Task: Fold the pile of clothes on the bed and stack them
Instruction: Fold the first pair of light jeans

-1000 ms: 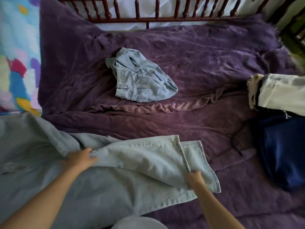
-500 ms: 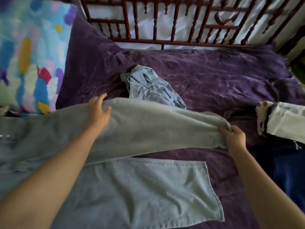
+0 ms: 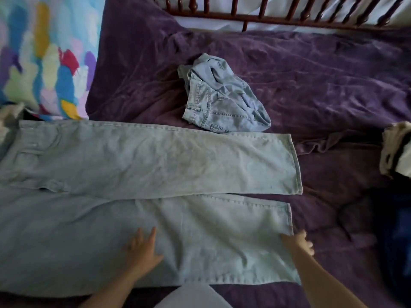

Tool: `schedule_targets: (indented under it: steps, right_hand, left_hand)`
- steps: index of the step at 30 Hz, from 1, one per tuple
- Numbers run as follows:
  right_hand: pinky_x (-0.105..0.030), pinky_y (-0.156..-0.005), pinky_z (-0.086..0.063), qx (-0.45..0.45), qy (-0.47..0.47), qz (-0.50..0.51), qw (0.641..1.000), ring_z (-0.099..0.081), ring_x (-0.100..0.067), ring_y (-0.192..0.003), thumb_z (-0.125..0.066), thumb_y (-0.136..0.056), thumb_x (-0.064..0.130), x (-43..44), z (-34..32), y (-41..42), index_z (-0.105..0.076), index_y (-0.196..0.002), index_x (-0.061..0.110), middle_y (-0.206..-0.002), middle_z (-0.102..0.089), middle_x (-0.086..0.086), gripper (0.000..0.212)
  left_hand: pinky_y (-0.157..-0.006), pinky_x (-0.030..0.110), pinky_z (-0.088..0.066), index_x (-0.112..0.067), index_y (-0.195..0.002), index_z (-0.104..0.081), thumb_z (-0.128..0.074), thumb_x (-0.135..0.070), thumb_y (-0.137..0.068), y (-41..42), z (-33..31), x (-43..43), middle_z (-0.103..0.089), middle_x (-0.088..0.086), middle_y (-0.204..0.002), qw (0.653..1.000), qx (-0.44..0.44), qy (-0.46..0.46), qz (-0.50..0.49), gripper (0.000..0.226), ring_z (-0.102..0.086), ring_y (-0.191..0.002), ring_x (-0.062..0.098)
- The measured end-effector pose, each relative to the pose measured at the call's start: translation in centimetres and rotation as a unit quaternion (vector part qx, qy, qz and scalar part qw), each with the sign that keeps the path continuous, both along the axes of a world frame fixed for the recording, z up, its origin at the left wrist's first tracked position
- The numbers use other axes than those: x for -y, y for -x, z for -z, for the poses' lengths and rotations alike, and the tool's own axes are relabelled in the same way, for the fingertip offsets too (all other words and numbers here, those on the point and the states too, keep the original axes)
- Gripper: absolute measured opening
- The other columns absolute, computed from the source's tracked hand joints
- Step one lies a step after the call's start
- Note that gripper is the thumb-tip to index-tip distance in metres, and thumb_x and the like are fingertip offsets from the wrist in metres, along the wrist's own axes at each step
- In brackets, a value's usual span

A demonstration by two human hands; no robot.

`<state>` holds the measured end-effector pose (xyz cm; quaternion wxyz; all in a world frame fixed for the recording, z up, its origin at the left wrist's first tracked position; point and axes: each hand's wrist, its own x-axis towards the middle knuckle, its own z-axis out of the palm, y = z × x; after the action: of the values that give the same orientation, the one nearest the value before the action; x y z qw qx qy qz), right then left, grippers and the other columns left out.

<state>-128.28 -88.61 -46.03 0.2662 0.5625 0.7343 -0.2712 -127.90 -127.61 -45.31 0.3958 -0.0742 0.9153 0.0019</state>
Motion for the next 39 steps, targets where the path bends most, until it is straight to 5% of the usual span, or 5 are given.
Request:
schedule_targets:
  steps: [5, 19, 26, 30, 39]
  right_hand:
    - [-0.046, -0.099, -0.037, -0.047, 0.028, 0.033, 0.998, -0.043, -0.041, -0.123, -0.066, -0.083, 0.035, 0.6, 1.2, -6.2, -0.035, -0.139, 0.003, -0.139, -0.040, -0.023, 0.072]
    - [-0.033, -0.062, -0.031, -0.102, -0.016, -0.194, 0.976, -0.049, -0.027, -0.071, -0.069, -0.081, 0.005, -8.1, -7.4, -6.4, -0.062, -0.072, 0.001, -0.076, -0.061, -0.016, 0.013]
    - [-0.041, -0.103, -0.031, 0.060, -0.170, -0.220, 0.959, -0.035, -0.032, -0.128, -0.048, -0.090, 0.028, -1.5, -4.5, -13.7, -0.041, -0.133, 0.015, -0.138, -0.040, -0.018, 0.045]
    - [-0.041, -0.100, -0.038, -0.022, -0.138, -0.418, 0.898, -0.039, -0.031, -0.129, -0.042, -0.093, 0.041, 6.8, -2.7, -14.7, -0.036, -0.138, 0.020, -0.140, -0.040, -0.013, 0.050]
    - [-0.020, -0.060, -0.053, -0.015, 0.057, -0.666, 0.744, -0.066, -0.012, -0.079, -0.068, -0.034, 0.076, 23.0, -0.8, -15.6, -0.045, -0.108, 0.032, -0.096, -0.067, 0.005, 0.090]
  left_hand:
    - [-0.058, 0.062, -0.049, -0.014, -0.115, -0.054, -0.084, -0.053, 0.008, -6.2, 2.4, 2.6, -0.061, 0.032, -0.109, 0.990, -0.053, -0.038, 0.128, 0.132, -0.052, -0.100, 0.045]
    - [-0.066, 0.019, -0.042, -0.016, -0.051, -0.058, -0.046, -0.036, -0.058, -5.7, -6.2, 6.1, -0.063, -0.002, -0.082, 0.904, -0.225, -0.191, 0.309, 0.024, -0.048, -0.085, 0.011]
    - [-0.115, 0.047, -0.002, -0.024, -0.149, -0.017, -0.051, -0.053, -0.085, -9.7, -3.6, 6.0, 0.013, 0.012, -0.157, 0.957, 0.022, -0.051, 0.286, 0.078, 0.012, -0.144, 0.029]
    - [-0.077, 0.057, -0.050, -0.017, -0.126, -0.049, -0.084, -0.058, -0.021, -10.9, -2.5, 11.4, -0.052, 0.026, -0.127, 0.952, -0.094, -0.025, 0.291, 0.117, -0.039, -0.126, 0.035]
    - [-0.074, 0.062, -0.043, -0.017, -0.129, -0.040, -0.093, -0.016, -0.006, -11.1, -1.4, 22.6, -0.044, 0.026, -0.128, 0.958, -0.185, -0.026, 0.220, 0.133, -0.040, -0.113, 0.043]
